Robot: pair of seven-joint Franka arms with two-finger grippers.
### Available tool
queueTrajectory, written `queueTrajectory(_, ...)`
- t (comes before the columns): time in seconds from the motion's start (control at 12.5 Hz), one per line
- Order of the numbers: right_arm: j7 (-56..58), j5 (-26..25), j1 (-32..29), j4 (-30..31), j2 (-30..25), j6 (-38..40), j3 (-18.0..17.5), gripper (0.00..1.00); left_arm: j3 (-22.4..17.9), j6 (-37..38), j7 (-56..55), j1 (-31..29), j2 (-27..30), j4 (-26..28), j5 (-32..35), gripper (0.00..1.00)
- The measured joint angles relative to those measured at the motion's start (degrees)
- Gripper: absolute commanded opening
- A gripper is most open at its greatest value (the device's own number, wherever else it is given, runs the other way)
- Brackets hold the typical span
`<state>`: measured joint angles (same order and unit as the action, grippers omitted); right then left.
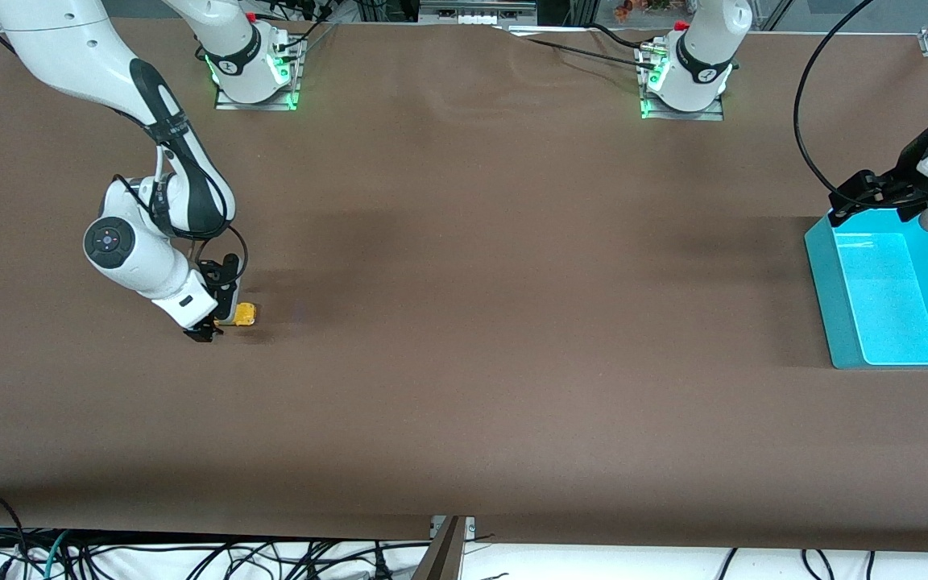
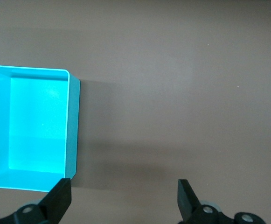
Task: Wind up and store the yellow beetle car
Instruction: 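Lower the right gripper onto the car and press it down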
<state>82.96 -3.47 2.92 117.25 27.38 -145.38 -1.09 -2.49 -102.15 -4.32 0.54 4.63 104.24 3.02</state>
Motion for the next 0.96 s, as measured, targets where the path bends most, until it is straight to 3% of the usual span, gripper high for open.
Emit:
queueTrajectory(0.16, 0.5, 0.0, -0.1, 0.0, 0.1, -0.2, 0.1, 0.81, 0.0, 0.0, 0.0, 0.0, 0.0, 0.0, 0.0, 1.00)
queueTrajectory(0.32, 1.6, 0.0, -0.2, 0.0, 0.1, -0.3, 0.1, 0.45, 0.0, 0.0, 0.0, 0.0, 0.0, 0.0, 0.0, 1.00)
queueTrajectory(0.4, 2.0, 0.0, -0.2, 0.0, 0.1, -0.4, 0.1, 0.34, 0.0, 0.0, 0.0, 0.0, 0.0, 0.0, 0.0, 1.00)
queueTrajectory(0.56, 3.2, 0.0, -0.3, 0.0, 0.1, -0.4, 0.1, 0.27, 0.0, 0.0, 0.0, 0.0, 0.0, 0.0, 0.0, 1.00)
queueTrajectory(0.96, 5.6, 0.0, -0.3, 0.0, 0.1, -0.4, 0.1, 0.27, 0.0, 0.0, 0.0, 0.0, 0.0, 0.0, 0.0, 1.00)
